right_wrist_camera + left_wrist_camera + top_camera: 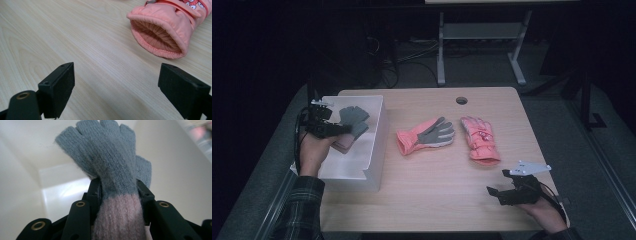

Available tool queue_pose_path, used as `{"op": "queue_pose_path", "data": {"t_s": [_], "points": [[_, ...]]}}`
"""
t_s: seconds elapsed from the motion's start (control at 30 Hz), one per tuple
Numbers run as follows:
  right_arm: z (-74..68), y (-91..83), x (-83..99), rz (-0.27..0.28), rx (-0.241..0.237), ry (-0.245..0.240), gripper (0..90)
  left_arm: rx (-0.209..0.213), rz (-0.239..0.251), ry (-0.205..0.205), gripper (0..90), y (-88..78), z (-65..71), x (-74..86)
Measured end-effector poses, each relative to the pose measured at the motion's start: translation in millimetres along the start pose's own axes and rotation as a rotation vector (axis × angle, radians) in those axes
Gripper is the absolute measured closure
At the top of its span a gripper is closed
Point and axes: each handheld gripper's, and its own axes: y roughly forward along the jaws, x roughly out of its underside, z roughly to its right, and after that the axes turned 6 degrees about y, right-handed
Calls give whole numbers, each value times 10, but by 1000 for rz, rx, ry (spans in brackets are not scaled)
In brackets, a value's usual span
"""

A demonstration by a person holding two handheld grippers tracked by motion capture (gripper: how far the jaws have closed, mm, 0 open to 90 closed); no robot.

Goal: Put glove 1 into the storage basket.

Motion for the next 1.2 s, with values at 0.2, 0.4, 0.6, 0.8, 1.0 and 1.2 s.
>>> {"op": "queue_pose_path", "data": {"t_s": [0.2,0.4,0.6,0.8,1.0,1.2], "points": [[-3,14,2,-7,-4,2,136,-32,-63,-52,628,291,-92,139],[-17,-9,36,-8,-4,-4,135,-84,-154,-40,616,496,-160,224],[-27,-28,58,-12,-2,-11,136,-102,-201,-46,528,622,-148,296],[-32,-24,60,-16,-3,-6,136,-142,-172,-58,275,558,-82,244],[-31,-45,71,-11,-1,-5,135,-162,-119,-39,177,387,-24,103],[-34,-37,72,-17,1,-6,136,-101,-73,-19,176,214,53,-24]]}}
